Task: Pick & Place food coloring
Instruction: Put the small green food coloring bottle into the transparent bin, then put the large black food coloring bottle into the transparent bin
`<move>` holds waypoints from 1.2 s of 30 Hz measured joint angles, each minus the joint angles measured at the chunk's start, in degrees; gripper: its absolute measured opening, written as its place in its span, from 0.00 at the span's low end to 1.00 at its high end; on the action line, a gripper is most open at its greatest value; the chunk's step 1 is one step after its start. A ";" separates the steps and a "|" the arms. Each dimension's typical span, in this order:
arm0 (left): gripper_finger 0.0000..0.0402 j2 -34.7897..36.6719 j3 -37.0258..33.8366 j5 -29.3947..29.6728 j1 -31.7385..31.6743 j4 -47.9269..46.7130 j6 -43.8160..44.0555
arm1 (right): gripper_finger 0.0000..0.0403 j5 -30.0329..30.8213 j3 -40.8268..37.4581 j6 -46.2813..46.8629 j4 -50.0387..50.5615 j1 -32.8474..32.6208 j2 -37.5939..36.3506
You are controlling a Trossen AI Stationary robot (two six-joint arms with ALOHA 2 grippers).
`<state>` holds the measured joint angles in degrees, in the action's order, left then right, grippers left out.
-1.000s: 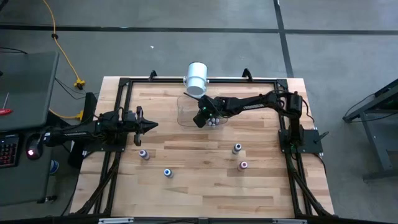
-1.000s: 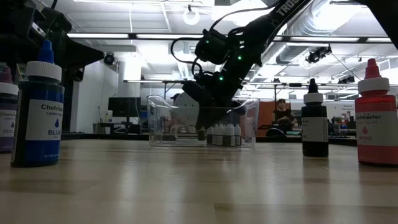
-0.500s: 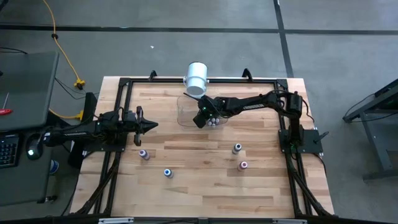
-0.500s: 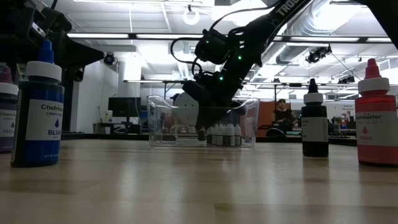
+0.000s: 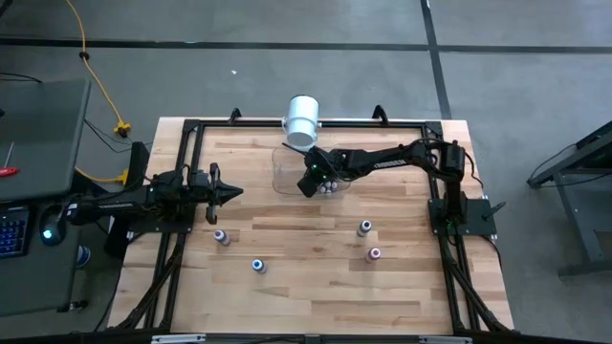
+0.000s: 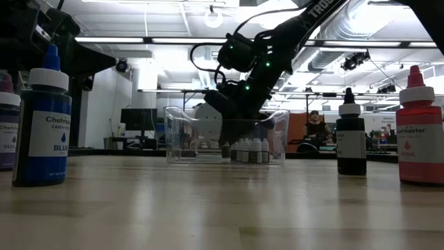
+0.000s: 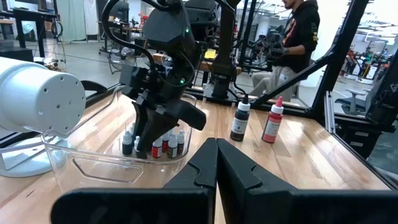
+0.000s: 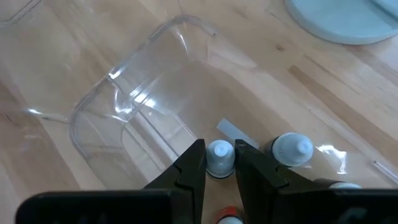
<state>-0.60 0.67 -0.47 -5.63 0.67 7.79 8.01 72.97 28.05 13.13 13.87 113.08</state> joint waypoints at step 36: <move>0.00 0.00 0.00 0.00 0.00 0.00 0.01 | 0.47 -6.71 0.04 -3.16 1.27 -0.47 -3.17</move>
<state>-0.60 0.67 -0.47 -5.62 0.67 7.80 1.30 73.01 24.90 14.41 13.40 109.90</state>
